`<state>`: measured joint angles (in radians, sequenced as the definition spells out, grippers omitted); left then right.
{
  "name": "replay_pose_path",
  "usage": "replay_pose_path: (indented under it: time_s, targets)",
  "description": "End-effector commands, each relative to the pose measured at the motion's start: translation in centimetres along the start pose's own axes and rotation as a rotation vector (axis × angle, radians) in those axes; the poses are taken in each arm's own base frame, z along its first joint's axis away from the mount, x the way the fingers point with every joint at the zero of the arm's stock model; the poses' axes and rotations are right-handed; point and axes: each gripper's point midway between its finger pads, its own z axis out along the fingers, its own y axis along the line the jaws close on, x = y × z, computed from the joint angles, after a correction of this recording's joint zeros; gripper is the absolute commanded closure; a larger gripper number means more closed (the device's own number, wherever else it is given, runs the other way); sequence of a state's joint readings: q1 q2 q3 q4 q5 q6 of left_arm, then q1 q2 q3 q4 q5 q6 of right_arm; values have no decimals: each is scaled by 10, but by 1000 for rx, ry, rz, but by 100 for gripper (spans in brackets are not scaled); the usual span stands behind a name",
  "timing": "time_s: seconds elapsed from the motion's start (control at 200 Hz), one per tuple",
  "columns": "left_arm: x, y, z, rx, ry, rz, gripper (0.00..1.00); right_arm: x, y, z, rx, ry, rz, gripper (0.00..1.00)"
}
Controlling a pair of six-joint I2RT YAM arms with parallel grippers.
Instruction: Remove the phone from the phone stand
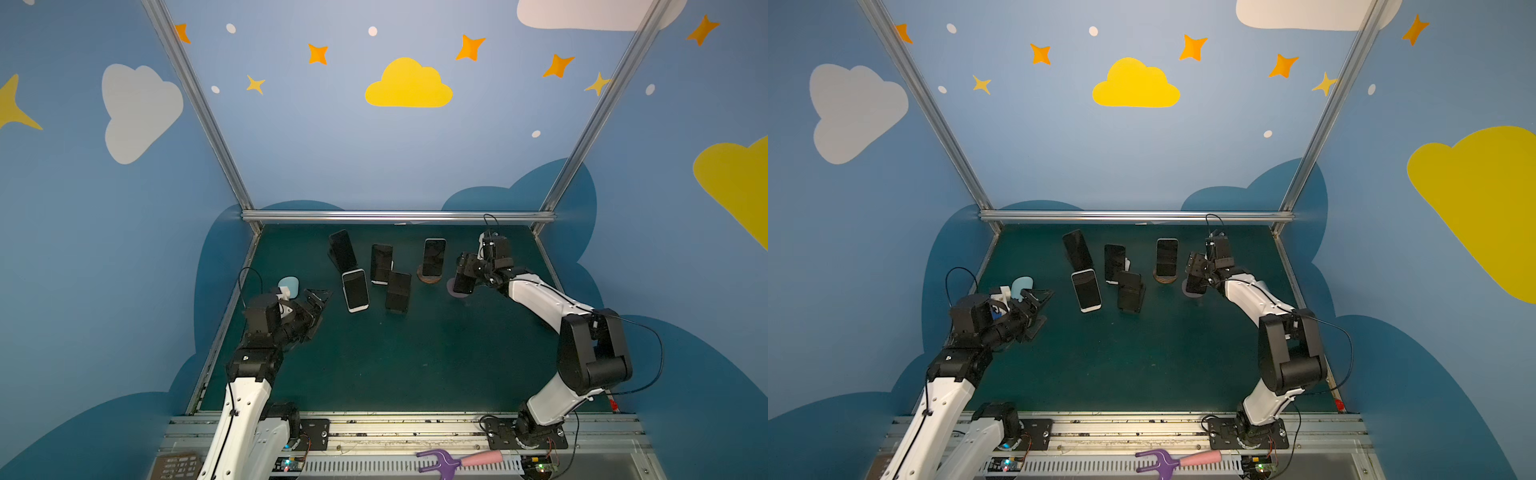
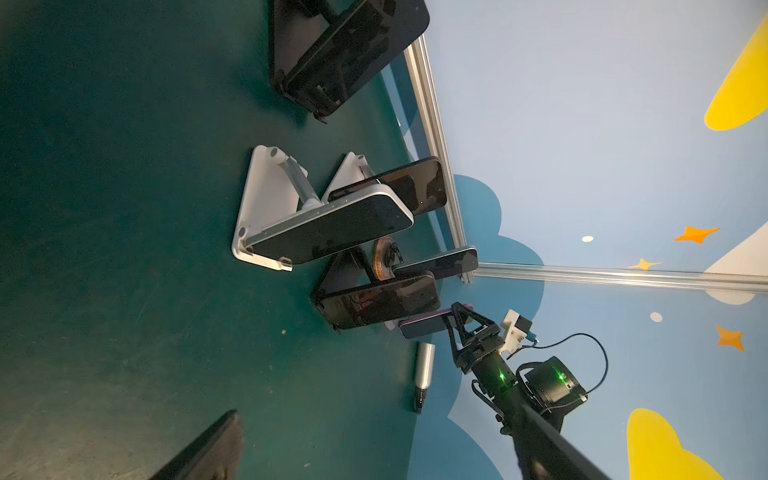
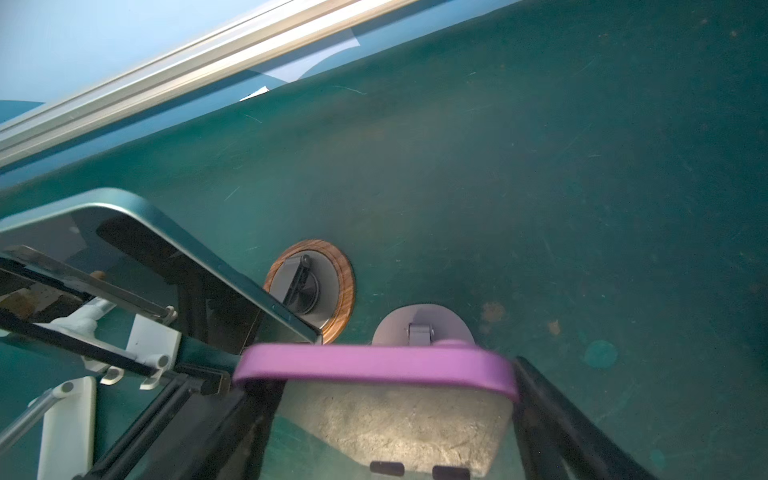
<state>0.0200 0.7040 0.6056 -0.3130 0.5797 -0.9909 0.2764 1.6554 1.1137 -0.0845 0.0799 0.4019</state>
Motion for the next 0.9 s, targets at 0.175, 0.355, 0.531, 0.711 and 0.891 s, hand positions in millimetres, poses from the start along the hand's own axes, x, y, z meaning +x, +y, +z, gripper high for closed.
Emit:
replay_pose_path:
  time_s: [0.175, 0.355, 0.531, 0.711, 0.891]
  targets:
    - [-5, -13, -5, 43, -34, 51, 0, 6, 0, 10, 18, -20, -49, 14]
    - [-5, -11, -5, 39, -35, 49, 0, 6, -3, 10, 31, -22, -49, 15]
    - [-5, -10, -5, 30, -36, 60, 0, 3, -1, 10, 30, -13, -41, 21]
    - [-6, -15, -10, 13, -43, 102, 0, 4, 1, 11, 22, -10, -48, 24]
    - [-7, -15, -10, 13, -43, 102, 0, 3, 2, 5, 21, -22, -47, 26]
